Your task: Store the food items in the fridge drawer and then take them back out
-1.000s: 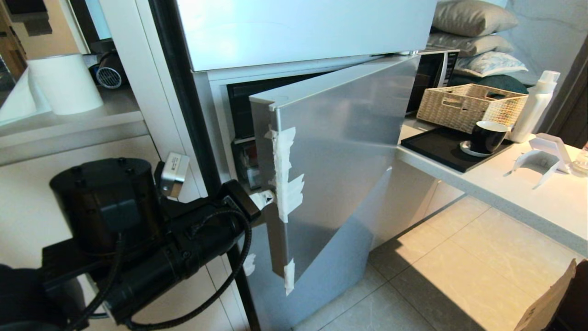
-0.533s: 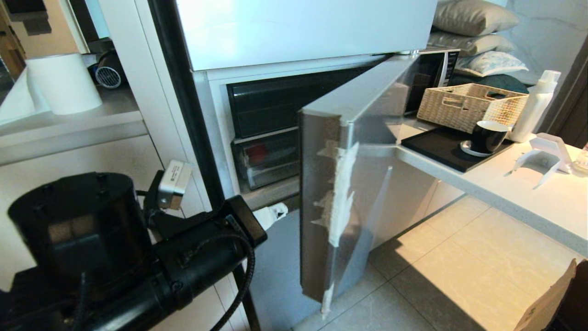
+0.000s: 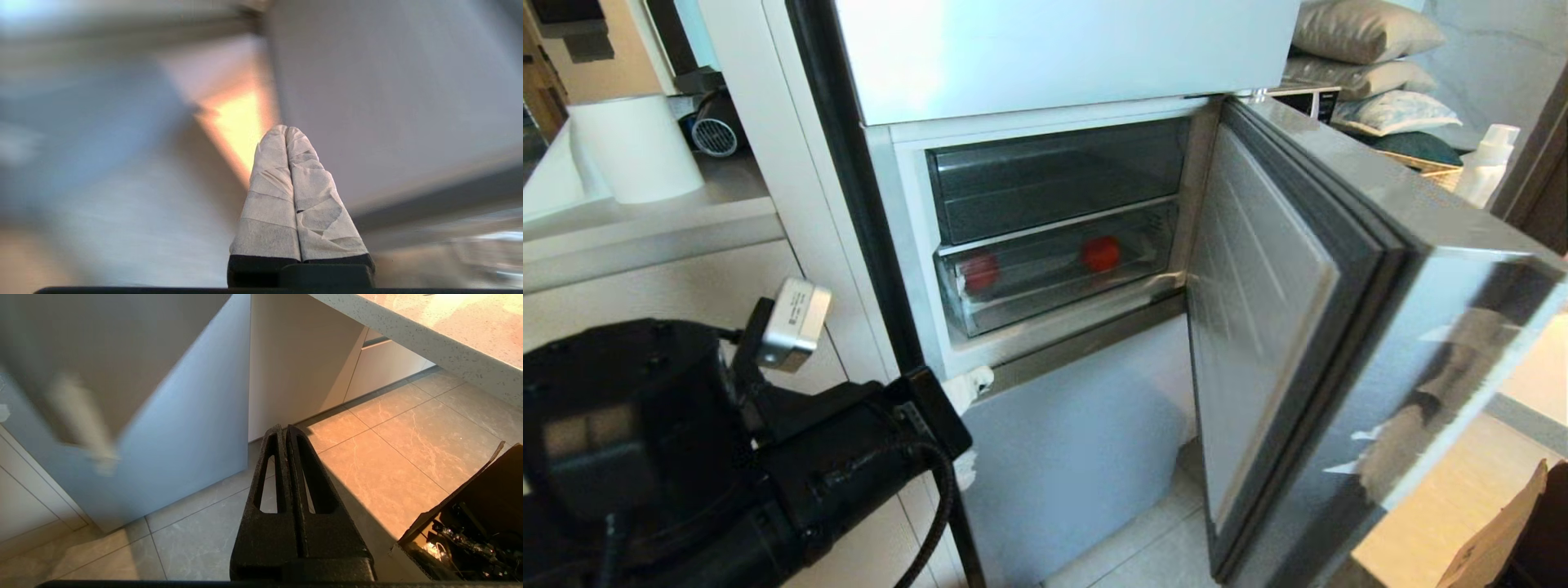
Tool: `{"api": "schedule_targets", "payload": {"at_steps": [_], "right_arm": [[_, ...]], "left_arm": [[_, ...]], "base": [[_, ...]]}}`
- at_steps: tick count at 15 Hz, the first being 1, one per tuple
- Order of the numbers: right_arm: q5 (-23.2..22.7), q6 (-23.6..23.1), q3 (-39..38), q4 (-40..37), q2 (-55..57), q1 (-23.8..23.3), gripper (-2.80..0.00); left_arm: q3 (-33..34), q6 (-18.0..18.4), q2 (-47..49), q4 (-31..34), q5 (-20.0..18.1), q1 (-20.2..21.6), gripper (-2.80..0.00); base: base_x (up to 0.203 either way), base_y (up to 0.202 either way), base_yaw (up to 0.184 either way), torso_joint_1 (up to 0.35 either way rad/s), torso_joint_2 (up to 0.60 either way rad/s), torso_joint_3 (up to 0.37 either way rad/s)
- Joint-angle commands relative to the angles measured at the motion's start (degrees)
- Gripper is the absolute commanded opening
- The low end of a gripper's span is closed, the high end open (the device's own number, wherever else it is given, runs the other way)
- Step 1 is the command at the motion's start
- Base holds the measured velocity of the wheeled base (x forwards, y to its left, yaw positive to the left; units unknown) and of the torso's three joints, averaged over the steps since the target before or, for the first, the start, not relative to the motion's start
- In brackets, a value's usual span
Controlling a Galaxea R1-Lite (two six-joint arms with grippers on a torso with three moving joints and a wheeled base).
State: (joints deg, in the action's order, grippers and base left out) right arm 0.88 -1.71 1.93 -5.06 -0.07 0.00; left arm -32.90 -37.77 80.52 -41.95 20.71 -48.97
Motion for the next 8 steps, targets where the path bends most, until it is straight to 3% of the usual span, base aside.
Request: {"api": "schedule_targets", "payload": {"at_steps": [1,3,5,7,8], "right_arm": [[0.00,0.02,0.01,-0.04,0.07,0.09,-2.80],[0.00,0.04,0.01,-0.04,0.07,0.00,-2.80],[0.00,-0.05,0.01,-0.04,0.07,0.00,-2.80],[0.00,0.04,0.01,-0.04,0.07,0.00,-2.80],[0.00,0.04,0.01,-0.04,0.07,0.00,-2.80]], "left_arm": [[4.23,13.17,-6.84,-0.02,5.49,0.63,-2.80],[7.36,17.29,-13.47,0.09,7.05,7.67,-2.80],[9.17,18.81,-18.73,0.43,7.17,21.67,-2.80],[11.50,19.90,-22.38,1.05,7.28,39.30,-2.80],[14.15,21.17,-24.90,1.34,7.34,45.45,-2.80]], "base": [[0.000,0.000,0.000,0.000,0.00,0.000],[0.000,0.000,0.000,0.000,0.00,0.000],[0.000,0.000,0.000,0.000,0.00,0.000],[0.000,0.000,0.000,0.000,0.00,0.000],[0.000,0.000,0.000,0.000,0.00,0.000]]}}
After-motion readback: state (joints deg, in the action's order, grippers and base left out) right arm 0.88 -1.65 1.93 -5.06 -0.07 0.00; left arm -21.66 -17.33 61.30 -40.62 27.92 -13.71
